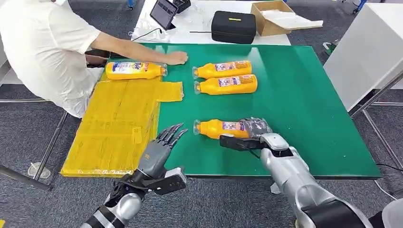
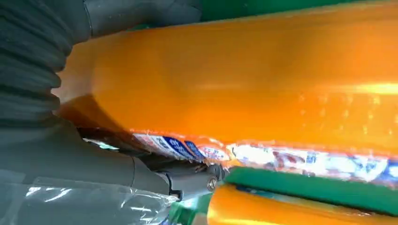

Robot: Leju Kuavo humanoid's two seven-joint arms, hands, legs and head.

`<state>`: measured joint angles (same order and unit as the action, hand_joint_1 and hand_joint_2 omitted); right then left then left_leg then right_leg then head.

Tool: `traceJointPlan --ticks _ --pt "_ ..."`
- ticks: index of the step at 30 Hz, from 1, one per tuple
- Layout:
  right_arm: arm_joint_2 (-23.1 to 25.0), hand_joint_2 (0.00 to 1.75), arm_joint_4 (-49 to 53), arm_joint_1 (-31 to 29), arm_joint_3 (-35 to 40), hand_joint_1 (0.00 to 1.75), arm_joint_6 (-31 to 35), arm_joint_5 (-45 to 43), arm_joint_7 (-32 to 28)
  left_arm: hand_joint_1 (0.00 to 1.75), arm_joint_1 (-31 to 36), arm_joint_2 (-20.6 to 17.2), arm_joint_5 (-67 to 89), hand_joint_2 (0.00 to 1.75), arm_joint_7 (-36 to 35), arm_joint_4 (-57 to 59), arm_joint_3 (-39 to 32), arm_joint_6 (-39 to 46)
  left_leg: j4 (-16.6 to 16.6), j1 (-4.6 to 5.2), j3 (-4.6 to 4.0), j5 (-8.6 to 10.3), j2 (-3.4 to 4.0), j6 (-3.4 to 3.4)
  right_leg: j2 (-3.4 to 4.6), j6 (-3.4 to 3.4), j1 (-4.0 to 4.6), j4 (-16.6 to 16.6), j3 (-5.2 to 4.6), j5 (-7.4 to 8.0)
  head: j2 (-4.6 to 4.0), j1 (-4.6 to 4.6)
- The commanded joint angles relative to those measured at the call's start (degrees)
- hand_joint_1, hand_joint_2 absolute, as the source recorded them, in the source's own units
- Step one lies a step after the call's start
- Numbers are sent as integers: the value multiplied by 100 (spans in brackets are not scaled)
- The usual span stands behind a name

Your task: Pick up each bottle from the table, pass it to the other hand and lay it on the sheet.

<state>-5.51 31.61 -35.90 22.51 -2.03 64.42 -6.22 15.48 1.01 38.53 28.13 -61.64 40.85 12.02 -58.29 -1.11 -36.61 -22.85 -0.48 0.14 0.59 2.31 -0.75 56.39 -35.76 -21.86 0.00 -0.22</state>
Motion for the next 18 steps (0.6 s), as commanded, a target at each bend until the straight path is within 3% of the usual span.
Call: traceJointPlan --ticks 1,7,11,14,16,18 --pt "-175 175 -667 372 185 175 -201 -174 -222 0 276 -29 -74 175 67 487 159 5 20 -3 23 1 -28 7 -41 -14 8 -22 36 -9 0 -2" --pt "-241 175 -499 715 76 175 -173 -842 -794 0 246 -150 -158 175 114 439 229 -5 18 -8 26 0 -35 3 -45 -5 12 -24 43 -13 0 -2" --pt "41 175 452 1291 -467 175 736 -1913 -1503 0 -182 -19 -705 175 372 -108 -204 198 24 -8 43 -6 -31 7 -42 -4 13 -33 56 -17 0 0" --pt "162 175 1631 1885 -758 175 1071 -2520 -1554 0 -700 456 -1813 175 351 -663 -815 18 17 -13 60 -28 -1 9 -10 -2 17 -32 74 -20 0 4" --pt "287 175 2615 2487 -1007 175 1481 -2996 -1711 0 -1179 1020 -3361 175 181 -994 -1424 -251 9 -12 65 -48 11 -4 3 -3 17 -23 74 -24 0 -4" --pt "368 175 3254 2892 -1012 175 1678 -3165 -1770 0 -1372 1062 -4044 175 69 -1052 -1404 -321 6 -16 63 -54 6 -4 -4 -4 21 -21 76 -32 0 0"
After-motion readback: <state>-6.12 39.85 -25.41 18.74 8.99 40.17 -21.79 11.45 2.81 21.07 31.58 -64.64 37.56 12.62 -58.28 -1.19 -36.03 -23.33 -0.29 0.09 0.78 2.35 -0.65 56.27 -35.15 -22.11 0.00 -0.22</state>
